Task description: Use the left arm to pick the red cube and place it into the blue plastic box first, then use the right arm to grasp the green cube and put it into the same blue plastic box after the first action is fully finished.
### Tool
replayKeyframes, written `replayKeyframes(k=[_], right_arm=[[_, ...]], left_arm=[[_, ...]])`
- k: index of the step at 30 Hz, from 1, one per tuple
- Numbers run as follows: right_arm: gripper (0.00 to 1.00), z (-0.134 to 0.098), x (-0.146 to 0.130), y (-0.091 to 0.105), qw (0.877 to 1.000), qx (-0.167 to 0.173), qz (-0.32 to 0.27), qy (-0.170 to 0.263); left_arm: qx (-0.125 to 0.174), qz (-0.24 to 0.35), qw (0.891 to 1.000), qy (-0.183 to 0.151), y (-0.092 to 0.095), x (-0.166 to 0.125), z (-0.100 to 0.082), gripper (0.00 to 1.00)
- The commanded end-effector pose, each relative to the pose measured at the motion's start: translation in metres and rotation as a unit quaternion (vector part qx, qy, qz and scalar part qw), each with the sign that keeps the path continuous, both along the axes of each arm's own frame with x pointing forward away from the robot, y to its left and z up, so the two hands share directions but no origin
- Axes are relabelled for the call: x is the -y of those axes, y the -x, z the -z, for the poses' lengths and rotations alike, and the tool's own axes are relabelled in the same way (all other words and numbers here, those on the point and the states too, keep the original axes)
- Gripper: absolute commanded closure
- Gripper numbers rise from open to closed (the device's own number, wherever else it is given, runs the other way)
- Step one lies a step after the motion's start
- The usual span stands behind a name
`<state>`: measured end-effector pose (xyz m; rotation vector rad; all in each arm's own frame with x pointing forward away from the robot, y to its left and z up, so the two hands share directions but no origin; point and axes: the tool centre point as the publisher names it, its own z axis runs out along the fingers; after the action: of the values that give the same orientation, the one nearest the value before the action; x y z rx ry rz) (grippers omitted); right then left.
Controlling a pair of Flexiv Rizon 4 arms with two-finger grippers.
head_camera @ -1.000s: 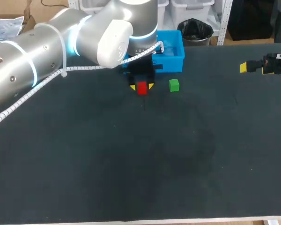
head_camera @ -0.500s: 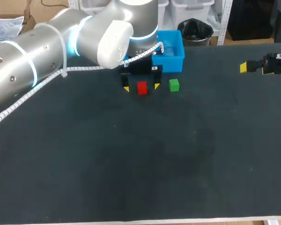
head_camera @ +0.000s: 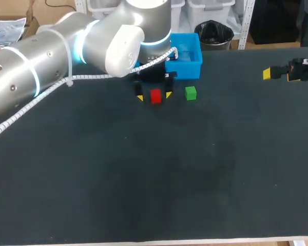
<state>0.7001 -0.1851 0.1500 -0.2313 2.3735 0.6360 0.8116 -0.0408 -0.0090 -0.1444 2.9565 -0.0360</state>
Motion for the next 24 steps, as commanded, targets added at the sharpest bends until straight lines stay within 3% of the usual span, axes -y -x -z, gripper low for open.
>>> replayKeyframes(k=[1,10,15,24], right_arm=[[0.0,0.0,0.0,0.0,1.0,0.0,0.0,0.0],[0.0,0.0,0.0,0.0,1.0,0.0,0.0,0.0],[0.0,0.0,0.0,0.0,1.0,0.0,0.0,0.0],[0.0,0.0,0.0,0.0,1.0,0.0,0.0,0.0]], left_arm=[[-0.001,0.003,1.0,0.002,-0.003,0.0,0.001,1.0],[0.0,0.008,1.0,0.005,-0.002,0.001,-0.001,1.0],[0.009,0.018,1.0,0.009,0.001,0.001,-0.017,1.0],[0.036,0.025,0.999,0.02,-0.008,-0.007,-0.064,1.0]])
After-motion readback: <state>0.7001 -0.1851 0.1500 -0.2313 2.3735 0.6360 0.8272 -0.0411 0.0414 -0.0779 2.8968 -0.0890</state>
